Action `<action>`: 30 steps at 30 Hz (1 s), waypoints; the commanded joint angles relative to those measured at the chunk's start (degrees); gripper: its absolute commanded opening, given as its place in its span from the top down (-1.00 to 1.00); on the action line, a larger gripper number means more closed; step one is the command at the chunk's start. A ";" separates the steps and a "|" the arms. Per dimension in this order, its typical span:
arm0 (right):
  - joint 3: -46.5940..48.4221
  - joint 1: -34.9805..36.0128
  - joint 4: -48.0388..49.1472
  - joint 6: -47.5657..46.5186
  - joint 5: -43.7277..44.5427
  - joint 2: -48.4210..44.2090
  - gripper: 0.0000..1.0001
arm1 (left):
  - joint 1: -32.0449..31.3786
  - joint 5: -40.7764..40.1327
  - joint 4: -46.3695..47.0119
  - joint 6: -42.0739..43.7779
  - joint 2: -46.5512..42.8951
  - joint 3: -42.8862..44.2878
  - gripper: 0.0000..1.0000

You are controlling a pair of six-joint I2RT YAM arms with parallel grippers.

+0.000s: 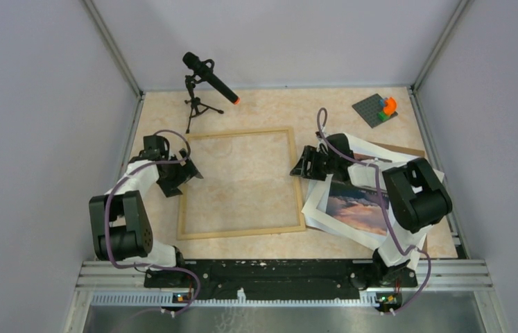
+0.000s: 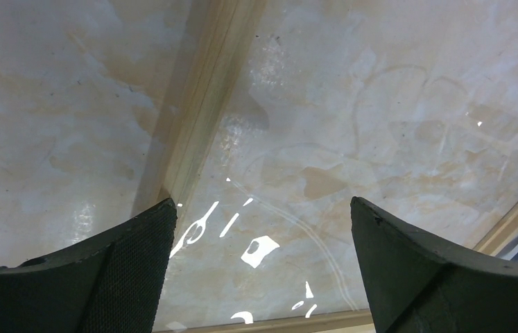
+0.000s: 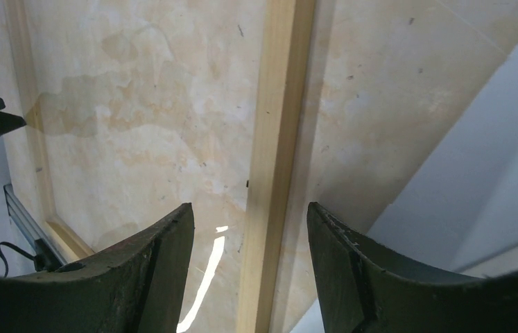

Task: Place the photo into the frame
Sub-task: Place the photo frame item in the photo frame.

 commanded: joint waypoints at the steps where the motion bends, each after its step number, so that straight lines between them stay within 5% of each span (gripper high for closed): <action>1: 1.96 1.24 0.66 -0.23 -1.13 2.01 -0.21 | -0.46 4.73 1.02 -2.09 1.82 -2.87 -0.96; 5: 2.44 1.37 -1.28 0.31 0.41 2.02 -0.19 | -0.42 -1.64 -1.40 -2.03 -0.03 -1.37 -0.96; 13: 7.79 6.98 -15.66 0.31 18.91 2.26 0.17 | -2.98 -13.81 -6.63 -3.03 -9.10 3.50 -0.94; 17: 8.09 7.21 -16.59 0.46 19.93 3.53 0.44 | -14.35 -15.56 -6.11 -3.55 -12.98 4.92 -0.81; 24: 9.53 7.49 -18.79 0.32 20.70 1.81 0.72 | -33.39 -7.09 3.02 -3.29 -13.74 2.10 -0.66; 30: 10.21 7.55 -22.62 -1.53 20.13 -1.07 0.51 | -45.37 -1.50 11.05 -4.63 -8.35 -0.20 -0.77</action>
